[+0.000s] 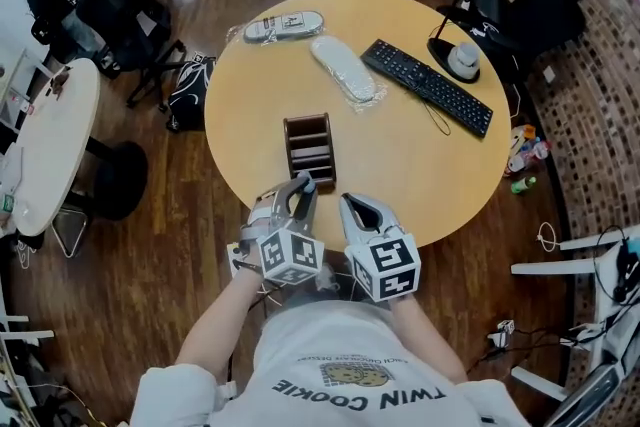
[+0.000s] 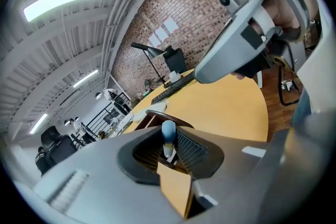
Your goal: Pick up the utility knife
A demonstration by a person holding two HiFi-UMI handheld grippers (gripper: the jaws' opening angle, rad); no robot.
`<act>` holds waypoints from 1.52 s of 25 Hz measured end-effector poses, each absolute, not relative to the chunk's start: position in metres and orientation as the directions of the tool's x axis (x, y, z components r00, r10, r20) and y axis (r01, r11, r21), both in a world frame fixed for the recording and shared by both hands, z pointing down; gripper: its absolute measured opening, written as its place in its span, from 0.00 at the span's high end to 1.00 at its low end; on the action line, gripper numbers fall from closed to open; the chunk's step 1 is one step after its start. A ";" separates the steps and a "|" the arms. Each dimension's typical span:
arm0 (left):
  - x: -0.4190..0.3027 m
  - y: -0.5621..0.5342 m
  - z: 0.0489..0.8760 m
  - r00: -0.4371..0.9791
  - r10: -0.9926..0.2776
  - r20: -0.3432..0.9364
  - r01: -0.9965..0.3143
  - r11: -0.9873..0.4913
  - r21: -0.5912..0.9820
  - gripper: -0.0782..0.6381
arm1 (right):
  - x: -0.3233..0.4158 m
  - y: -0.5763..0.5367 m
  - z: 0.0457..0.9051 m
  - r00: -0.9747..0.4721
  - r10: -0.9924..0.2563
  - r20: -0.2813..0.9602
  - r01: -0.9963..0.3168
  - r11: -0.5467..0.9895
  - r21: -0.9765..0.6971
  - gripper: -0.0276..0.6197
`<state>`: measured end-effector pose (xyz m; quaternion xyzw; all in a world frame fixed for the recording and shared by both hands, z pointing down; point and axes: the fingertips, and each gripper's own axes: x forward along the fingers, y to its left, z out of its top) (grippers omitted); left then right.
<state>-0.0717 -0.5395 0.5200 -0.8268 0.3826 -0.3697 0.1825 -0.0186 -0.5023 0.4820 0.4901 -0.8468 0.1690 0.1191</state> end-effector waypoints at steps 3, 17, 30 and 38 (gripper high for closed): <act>-0.067 -0.525 0.508 0.427 -0.785 0.449 -0.550 -0.620 -0.560 0.79 | -0.012 -0.490 0.476 -0.505 -0.785 0.358 -0.862 0.477 -0.169 0.95; -0.038 -0.471 0.478 0.383 -0.844 0.376 -0.704 -0.530 -0.473 0.79 | 0.017 -0.440 0.459 -0.561 -0.764 0.319 -0.826 0.543 -0.151 0.95; -0.027 -0.390 0.458 0.321 -0.884 0.340 -0.837 -0.433 -0.334 0.79 | 0.025 -0.372 0.449 -0.635 -0.718 0.285 -0.770 0.619 -0.156 0.95; -0.014 -0.329 0.445 0.305 -0.889 0.341 -0.876 -0.402 -0.265 0.79 | 0.038 -0.322 0.448 -0.650 -0.710 0.272 -0.759 0.628 -0.175 0.95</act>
